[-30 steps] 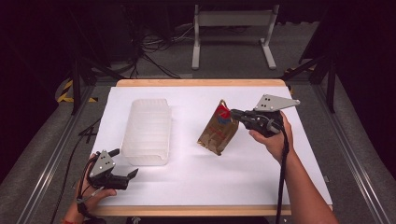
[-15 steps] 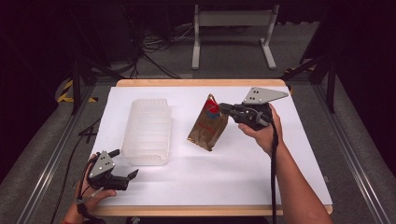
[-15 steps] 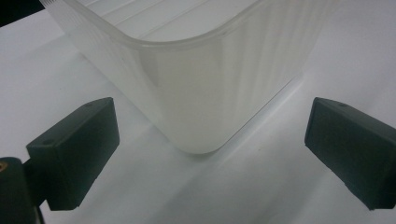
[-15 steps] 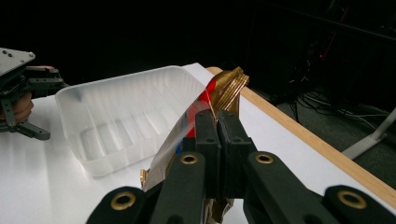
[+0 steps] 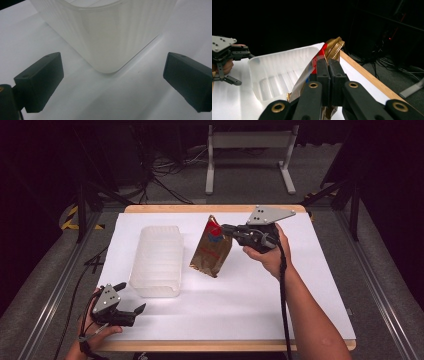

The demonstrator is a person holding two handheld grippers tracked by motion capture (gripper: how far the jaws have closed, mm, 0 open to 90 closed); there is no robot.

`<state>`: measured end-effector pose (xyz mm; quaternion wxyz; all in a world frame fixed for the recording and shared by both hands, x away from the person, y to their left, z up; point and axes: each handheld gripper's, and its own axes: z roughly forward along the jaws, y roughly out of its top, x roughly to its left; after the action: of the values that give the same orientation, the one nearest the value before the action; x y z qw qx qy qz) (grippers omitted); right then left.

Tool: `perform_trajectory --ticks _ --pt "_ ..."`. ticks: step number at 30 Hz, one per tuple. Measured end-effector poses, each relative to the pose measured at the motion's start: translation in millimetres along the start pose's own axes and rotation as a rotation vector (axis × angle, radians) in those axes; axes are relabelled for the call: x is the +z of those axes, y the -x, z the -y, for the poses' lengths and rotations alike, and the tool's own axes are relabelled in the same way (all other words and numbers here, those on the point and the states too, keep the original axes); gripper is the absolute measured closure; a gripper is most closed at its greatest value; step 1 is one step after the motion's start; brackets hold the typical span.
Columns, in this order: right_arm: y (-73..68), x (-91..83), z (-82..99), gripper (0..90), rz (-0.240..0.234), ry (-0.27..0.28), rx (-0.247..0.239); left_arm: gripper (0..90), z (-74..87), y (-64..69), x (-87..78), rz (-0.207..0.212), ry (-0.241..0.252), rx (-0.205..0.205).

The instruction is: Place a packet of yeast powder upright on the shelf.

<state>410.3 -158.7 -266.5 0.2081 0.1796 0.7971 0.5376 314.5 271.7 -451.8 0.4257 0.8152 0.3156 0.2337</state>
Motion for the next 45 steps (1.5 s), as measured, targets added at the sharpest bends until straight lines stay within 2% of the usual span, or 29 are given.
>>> perform_trajectory --ticks 15,27,36,45 --pt "-22.2 49.6 -26.1 87.8 -0.092 0.002 -0.059 3.9 2.9 -0.1 -5.4 -0.012 0.006 -0.004" --pt "-36.7 82.0 -32.0 87.8 -0.145 -0.013 -0.085 3.9 3.0 0.4 -5.6 -0.008 0.012 -0.003" --pt "-42.1 103.3 -33.5 87.8 -0.139 -0.039 -0.116 3.9 3.0 0.4 -5.9 -0.002 0.016 -0.002" --pt "-42.9 114.6 -36.4 87.7 -0.139 -0.033 -0.119 4.0 3.2 -0.2 -5.7 -0.001 0.016 -0.002"
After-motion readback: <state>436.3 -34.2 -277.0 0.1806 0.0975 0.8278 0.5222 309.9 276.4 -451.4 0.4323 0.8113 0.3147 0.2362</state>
